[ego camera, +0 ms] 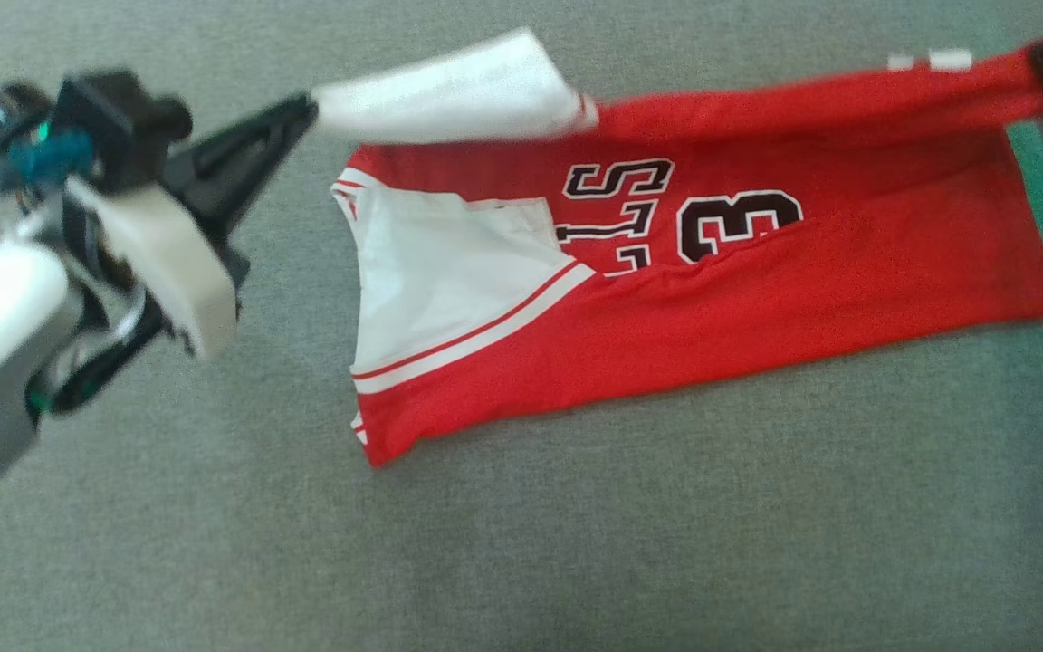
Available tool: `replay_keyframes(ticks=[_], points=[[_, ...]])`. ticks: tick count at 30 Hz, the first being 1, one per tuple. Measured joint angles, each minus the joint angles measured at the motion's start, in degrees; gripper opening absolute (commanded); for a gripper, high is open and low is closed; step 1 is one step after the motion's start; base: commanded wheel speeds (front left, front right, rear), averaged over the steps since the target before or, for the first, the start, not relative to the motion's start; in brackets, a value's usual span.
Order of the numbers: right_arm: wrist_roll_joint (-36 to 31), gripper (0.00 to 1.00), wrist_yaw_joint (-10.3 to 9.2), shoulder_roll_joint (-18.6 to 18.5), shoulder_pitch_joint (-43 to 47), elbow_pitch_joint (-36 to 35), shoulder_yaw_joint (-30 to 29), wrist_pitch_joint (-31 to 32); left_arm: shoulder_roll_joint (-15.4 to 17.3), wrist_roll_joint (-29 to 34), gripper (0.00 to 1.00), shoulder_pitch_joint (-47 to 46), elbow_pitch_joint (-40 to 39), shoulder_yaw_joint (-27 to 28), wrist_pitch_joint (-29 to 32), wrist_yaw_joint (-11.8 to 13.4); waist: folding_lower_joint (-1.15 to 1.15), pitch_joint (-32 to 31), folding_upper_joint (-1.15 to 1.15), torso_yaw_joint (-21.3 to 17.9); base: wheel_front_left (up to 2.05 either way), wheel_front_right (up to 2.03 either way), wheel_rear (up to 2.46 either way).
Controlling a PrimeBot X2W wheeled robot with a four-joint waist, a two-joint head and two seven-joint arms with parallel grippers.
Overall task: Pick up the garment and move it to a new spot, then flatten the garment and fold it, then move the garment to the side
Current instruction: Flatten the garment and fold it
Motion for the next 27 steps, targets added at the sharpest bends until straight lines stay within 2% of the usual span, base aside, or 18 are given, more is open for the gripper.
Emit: replay_keyframes(ticks=[10, 19, 27], points=[[0.43, 0.00, 0.00, -2.32, 6.21, -2.19, -0.03, -1.21, 6.34, -1.42, 0.00, 7.45, -13.79, -1.08, -1.04, 7.86, 0.01, -1.50, 0.00, 0.82, 0.00, 0.00, 0.00], [0.35, 0.00, 0.00, -2.42, 9.89, -1.99, -1.31, -1.71, 7.05, -1.70, 0.00, 14.63, -20.56, -2.91, -2.30, 12.82, 0.01, -1.39, 0.00, 1.36, 0.00, 0.00, 0.00], [0.26, 0.00, 0.00, -2.45, 12.39, -2.09, -3.47, -3.81, 7.12, -1.66, 0.00, 17.68, -21.79, -2.98, -5.46, 15.29, 0.01, -1.84, 0.00, 1.73, 0.00, 0.00, 0.00]])
